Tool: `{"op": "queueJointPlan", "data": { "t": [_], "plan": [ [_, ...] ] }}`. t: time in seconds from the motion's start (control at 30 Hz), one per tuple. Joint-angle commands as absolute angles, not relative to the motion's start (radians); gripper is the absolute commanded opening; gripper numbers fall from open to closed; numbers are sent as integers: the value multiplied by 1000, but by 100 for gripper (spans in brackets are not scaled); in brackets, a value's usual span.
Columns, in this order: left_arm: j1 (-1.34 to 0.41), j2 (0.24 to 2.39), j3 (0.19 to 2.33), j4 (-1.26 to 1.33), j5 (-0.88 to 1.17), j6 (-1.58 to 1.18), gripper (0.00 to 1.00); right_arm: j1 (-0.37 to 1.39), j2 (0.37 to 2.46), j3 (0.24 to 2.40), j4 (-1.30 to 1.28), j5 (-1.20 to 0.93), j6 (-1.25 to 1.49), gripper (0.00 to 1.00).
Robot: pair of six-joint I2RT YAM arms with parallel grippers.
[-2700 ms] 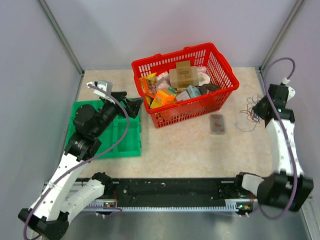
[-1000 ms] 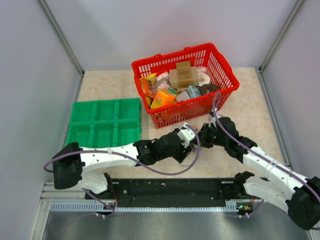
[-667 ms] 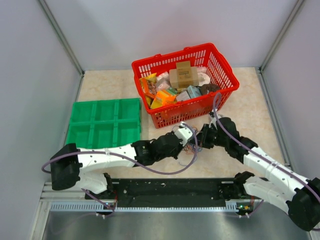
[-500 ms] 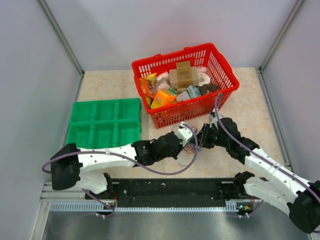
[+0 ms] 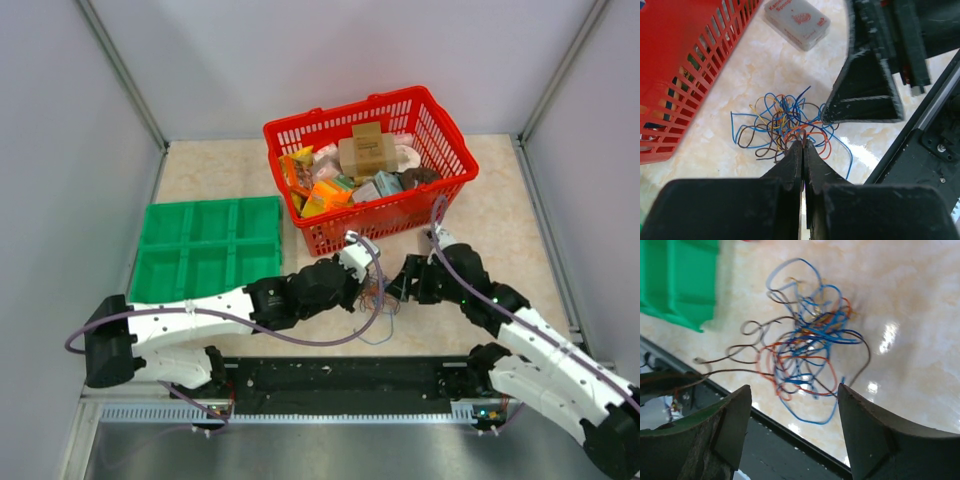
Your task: Untangle the cables
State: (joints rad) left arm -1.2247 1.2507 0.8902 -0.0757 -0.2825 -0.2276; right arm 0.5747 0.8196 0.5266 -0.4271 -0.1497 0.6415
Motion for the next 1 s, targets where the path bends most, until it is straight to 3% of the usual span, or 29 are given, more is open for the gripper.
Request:
{"op": "queueJointPlan", "data": {
  "t": [0.0, 0.2, 0.3, 0.43, 0.73, 0.97],
  "plan": [
    [-1229, 1246, 953, -61, -299, -256, 0, 584, 667, 473, -257, -284, 591, 69],
    [-1227, 1210, 980, -69, -293, -273, 0, 592, 722, 365, -40, -334, 620, 72],
    [-1227, 1183, 994, -72, -287, -273, 0, 627, 819, 397, -71, -229, 604, 68],
    [-1227, 1140, 1009, -77, -288, -273, 0, 650, 914, 413, -69, -117, 629, 58],
    [-1227, 948, 1124, -170, -347, -149, 0, 650, 1017, 339, -45, 150, 853, 23],
    [-1227, 793, 1248, -247, -465, -15, 0, 649, 1019, 327, -69, 207, 867, 28]
  ]
}}
